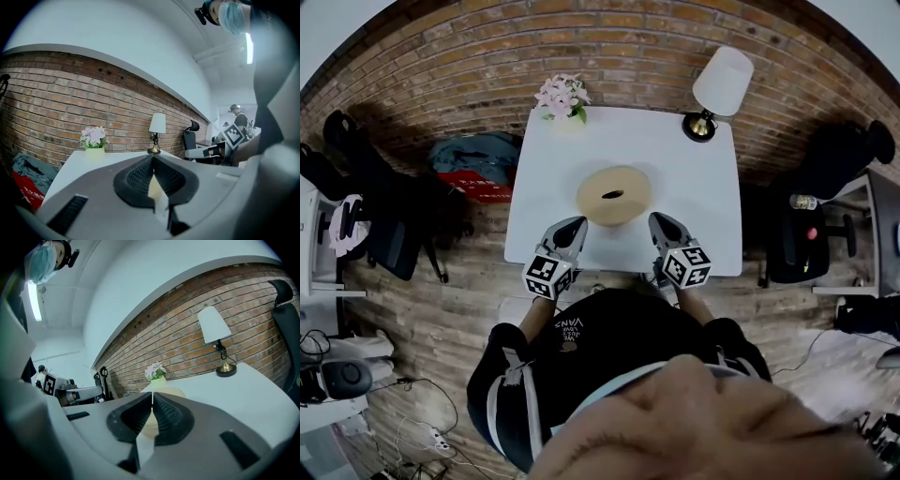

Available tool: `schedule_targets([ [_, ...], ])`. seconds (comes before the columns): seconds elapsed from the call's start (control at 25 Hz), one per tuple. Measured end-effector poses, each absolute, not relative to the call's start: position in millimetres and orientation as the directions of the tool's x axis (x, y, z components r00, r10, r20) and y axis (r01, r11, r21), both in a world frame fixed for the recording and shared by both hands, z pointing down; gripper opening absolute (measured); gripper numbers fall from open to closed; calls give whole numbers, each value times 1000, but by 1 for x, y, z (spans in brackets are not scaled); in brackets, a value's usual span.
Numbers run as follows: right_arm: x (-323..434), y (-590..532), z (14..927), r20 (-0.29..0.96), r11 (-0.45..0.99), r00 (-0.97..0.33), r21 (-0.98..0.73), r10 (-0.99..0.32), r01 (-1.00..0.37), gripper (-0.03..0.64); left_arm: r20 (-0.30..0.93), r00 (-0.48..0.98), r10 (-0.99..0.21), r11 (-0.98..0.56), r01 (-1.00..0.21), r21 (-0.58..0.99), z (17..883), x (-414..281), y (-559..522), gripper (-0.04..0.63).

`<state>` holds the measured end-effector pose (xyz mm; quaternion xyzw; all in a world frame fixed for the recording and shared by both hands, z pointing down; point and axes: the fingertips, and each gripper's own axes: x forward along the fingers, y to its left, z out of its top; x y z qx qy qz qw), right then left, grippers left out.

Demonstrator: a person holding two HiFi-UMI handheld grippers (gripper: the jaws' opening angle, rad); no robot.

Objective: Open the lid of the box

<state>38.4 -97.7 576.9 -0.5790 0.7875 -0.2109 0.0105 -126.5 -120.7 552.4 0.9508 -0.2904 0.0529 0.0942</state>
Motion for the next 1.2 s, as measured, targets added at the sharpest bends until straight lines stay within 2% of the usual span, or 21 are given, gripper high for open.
schedule_targets([
  [0.48, 84, -126, 599, 290, 360, -439, -287, -851, -888, 5, 193, 813, -549, -816, -572, 89, 561, -61, -148, 9],
  [1.0, 91, -153, 636, 365, 503, -570, -268, -736, -821, 6, 300, 777, -553, -809, -587, 31, 587, -32, -163, 11],
  [1.04, 90, -155, 639, 371, 517, -582, -266, -724, -813, 13, 309, 776, -549, -811, -584, 26, 588, -31, -164, 11],
  [1.08, 89, -157, 643, 377, 530, -592, -265, -712, -806, 53, 320, 776, -544, -814, -580, 20, 590, -29, -165, 12],
  [1.12, 88, -158, 646, 386, 540, -601, -265, -700, -799, 121, 331, 775, -539, -818, -575, 15, 592, -28, -166, 12],
  [1.2, 87, -159, 653, 408, 557, -613, -261, -677, -789, 152, 352, 772, -529, -824, -566, 4, 596, -25, -167, 13],
])
